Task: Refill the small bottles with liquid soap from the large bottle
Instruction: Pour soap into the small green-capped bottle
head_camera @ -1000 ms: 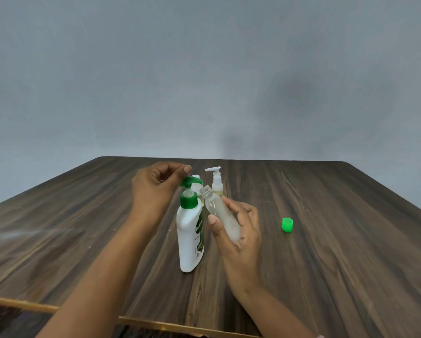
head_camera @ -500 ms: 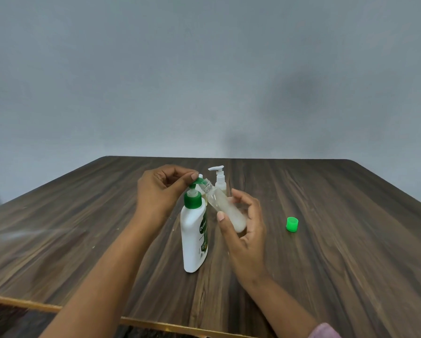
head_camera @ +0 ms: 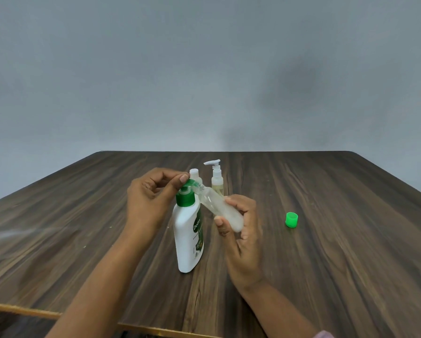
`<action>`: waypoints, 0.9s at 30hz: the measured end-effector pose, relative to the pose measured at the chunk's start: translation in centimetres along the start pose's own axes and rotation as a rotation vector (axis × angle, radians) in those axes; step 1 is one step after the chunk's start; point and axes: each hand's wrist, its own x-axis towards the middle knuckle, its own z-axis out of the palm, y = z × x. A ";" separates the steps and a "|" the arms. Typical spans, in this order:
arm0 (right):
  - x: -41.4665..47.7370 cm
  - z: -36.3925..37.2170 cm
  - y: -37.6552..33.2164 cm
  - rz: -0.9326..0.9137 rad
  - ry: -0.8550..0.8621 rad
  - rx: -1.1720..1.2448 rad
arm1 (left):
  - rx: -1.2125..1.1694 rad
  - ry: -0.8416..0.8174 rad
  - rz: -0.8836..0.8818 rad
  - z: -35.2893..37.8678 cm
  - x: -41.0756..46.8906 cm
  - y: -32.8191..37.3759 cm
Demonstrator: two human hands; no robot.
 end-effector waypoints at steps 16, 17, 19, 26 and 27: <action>-0.4 -0.8 0.1 -0.081 0.035 -0.139 | 0.017 0.038 -0.002 0.4 1.1 1.1; -0.4 -0.8 0.1 -0.084 0.040 -0.147 | 0.030 0.046 0.004 0.5 1.1 1.0; -0.5 -0.8 0.0 -0.089 0.045 -0.163 | 0.054 0.053 0.022 0.5 0.8 0.6; -0.8 -0.7 -0.1 -0.082 0.054 -0.184 | 0.097 0.062 0.046 0.3 0.3 -0.2; -0.8 -0.6 -0.1 -0.085 0.052 -0.187 | 0.088 0.066 0.045 0.3 0.2 -0.1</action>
